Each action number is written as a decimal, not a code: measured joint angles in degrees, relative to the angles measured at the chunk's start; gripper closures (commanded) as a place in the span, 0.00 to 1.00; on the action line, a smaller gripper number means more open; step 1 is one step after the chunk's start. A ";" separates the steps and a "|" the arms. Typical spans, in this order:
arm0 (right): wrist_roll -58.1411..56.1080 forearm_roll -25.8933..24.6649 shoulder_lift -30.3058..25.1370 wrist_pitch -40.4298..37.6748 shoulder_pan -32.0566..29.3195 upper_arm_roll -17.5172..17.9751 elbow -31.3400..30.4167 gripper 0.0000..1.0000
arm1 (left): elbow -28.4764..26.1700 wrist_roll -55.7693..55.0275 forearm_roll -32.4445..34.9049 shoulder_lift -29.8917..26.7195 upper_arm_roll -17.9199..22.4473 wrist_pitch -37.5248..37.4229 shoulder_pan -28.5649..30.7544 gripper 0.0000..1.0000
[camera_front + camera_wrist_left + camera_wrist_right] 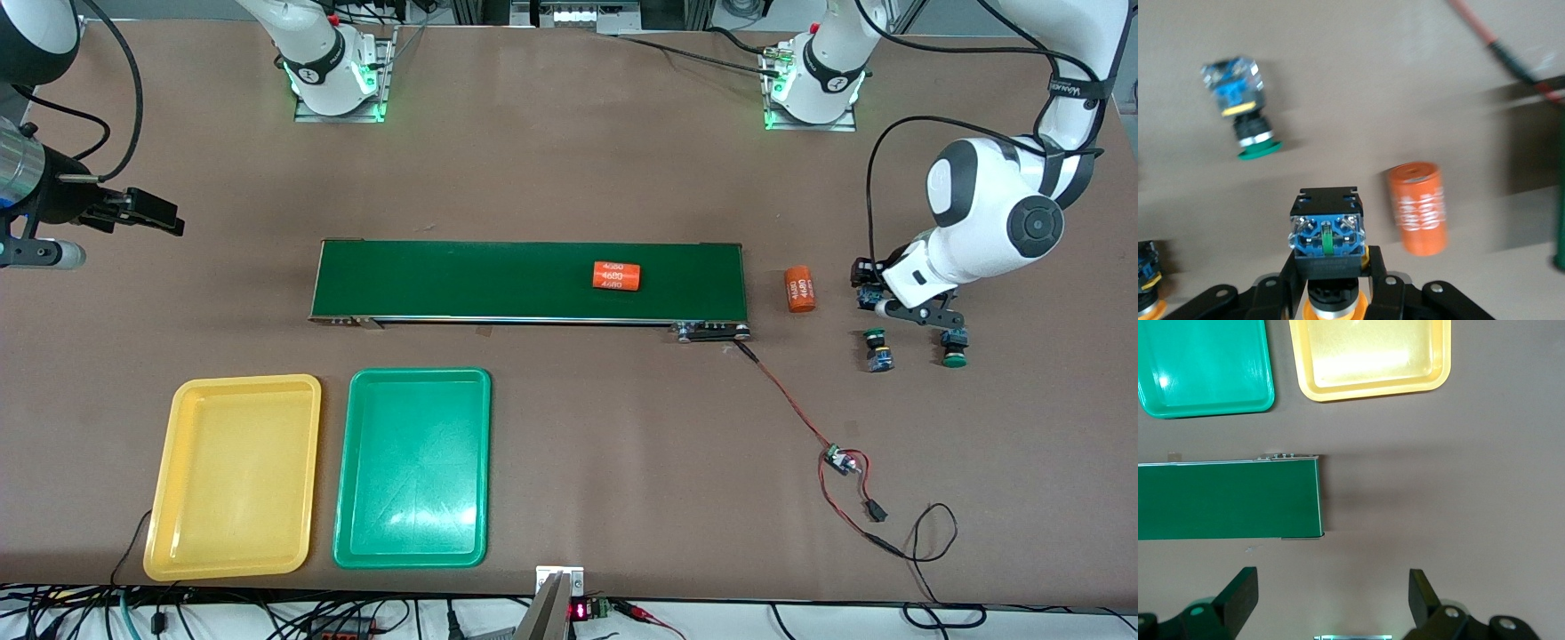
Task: Sort buttons by color to trays
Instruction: 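Grasp an orange-cap push button with the left gripper, then place the orange-cap button on the green belt with the left gripper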
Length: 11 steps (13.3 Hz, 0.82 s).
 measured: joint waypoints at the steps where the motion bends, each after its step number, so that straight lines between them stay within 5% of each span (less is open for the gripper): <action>1: 0.00 0.00 0.00 0.00 0.00 0.00 0.00 0.00 | 1.04 -2.77 -0.01 0.00 -2.00 -1.15 -0.35 1.00; 5: 0.00 0.00 0.00 0.07 0.00 0.00 0.00 0.00 | 2.45 -16.67 -0.01 0.64 -13.37 -1.69 -1.67 1.00; 11: 0.00 0.01 0.02 0.11 0.01 0.00 0.00 0.00 | 7.73 -27.14 -0.01 5.09 -15.25 -1.64 -9.33 1.00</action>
